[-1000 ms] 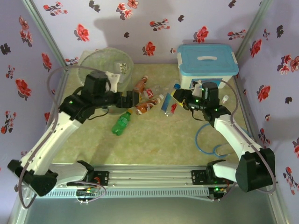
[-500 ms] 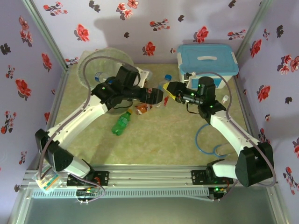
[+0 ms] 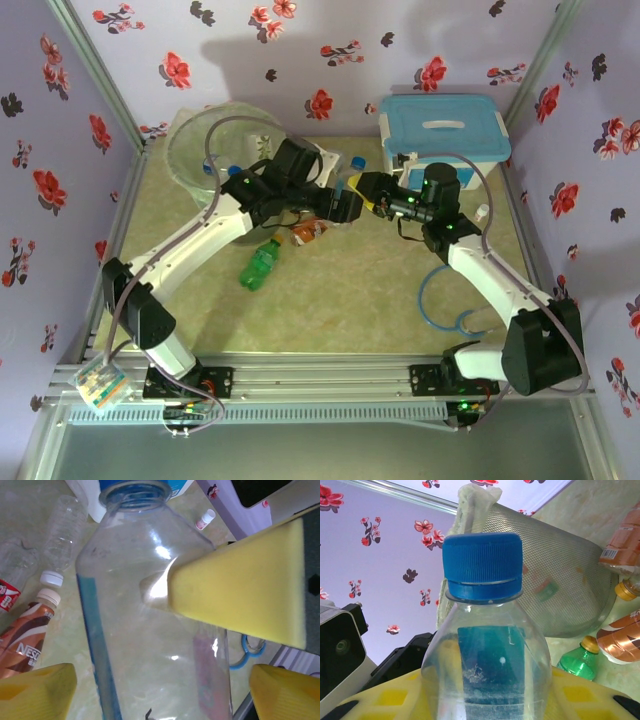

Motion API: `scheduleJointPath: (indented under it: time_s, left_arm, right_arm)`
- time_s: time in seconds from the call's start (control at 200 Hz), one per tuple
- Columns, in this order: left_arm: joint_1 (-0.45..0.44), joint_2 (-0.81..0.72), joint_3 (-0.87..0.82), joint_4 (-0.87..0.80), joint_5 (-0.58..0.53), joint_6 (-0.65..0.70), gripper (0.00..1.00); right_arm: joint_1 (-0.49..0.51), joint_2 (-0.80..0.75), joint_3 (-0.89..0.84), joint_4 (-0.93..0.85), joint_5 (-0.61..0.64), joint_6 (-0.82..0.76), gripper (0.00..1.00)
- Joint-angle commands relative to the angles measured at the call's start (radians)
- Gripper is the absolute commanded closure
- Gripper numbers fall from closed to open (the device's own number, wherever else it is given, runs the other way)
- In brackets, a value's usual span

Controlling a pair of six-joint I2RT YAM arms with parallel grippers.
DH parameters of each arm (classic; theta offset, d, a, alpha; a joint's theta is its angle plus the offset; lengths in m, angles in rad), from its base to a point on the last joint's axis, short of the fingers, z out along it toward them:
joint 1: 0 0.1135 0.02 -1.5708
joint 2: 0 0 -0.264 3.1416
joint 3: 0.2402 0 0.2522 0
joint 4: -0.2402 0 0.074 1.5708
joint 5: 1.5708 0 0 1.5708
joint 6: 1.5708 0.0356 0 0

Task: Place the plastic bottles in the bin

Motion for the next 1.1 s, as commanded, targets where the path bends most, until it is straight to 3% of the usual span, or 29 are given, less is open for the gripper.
scheduleJointPath:
  time_s: [0.0, 0.17, 0.335, 0.5, 0.755, 0.885, 1.095]
  left_arm:
    - [-0.009, 0.014, 0.035, -0.028, -0.024, 0.031, 0.21]
    - [-0.009, 0.018, 0.038, -0.028, -0.032, 0.034, 0.4]
    - [-0.009, 0.018, 0.042, -0.029, -0.035, 0.034, 0.41]
    - [-0.008, 0.019, 0.05, -0.035, -0.041, 0.037, 0.41]
    - [0.009, -0.005, 0.069, -0.06, -0.063, 0.049, 0.43]
    - [0.057, -0.043, 0.082, -0.078, -0.066, 0.064, 0.44]
    - [0.226, -0.091, 0.197, -0.184, -0.068, 0.131, 0.47]
  right_arm:
    - [0.005, 0.007, 0.019, 0.046, -0.02, 0.008, 0.54]
    - [0.005, 0.007, 0.015, 0.054, -0.02, 0.015, 0.54]
    - [0.005, 0.007, 0.016, 0.056, -0.024, 0.018, 0.52]
    - [-0.003, 0.004, 0.026, 0.053, -0.042, 0.007, 0.25]
    - [-0.125, -0.066, 0.031, 0.002, -0.072, -0.015, 0.14]
    - [-0.208, -0.126, 0.046, -0.094, -0.083, -0.076, 0.13]
    - [-0.254, -0.189, 0.073, -0.376, -0.031, -0.277, 0.13]
